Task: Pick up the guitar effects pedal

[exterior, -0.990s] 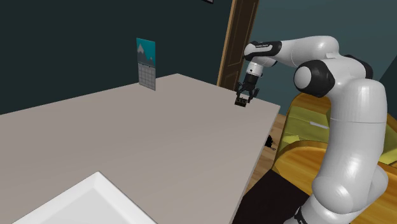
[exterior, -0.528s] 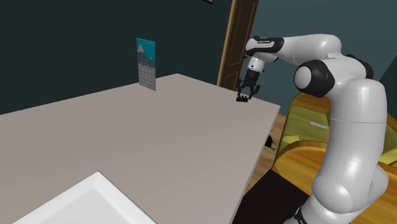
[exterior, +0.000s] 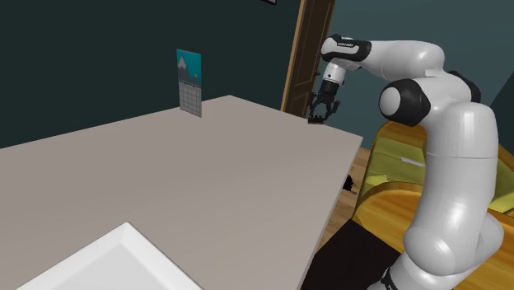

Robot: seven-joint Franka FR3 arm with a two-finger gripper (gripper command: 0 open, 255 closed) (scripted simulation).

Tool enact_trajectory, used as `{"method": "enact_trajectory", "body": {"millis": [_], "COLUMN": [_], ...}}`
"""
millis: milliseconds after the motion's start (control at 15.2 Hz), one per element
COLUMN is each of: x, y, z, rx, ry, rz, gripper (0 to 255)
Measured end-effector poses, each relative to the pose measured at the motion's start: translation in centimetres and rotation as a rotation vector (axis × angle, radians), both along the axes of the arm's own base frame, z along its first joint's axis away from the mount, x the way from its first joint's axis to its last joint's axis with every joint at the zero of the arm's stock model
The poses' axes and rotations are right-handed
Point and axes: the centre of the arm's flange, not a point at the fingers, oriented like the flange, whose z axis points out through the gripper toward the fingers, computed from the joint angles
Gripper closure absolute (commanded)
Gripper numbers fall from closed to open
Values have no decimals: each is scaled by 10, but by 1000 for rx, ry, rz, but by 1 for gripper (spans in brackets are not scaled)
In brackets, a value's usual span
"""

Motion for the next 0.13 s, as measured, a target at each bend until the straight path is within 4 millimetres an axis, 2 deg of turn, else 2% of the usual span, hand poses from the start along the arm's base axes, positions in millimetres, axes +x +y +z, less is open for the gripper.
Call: {"method": "enact_trajectory", "body": {"millis": [132], "x": [0], "y": [0], "z": [8], "rx": [0], "ry": [0], "rz": [0], "gripper": [255]}}
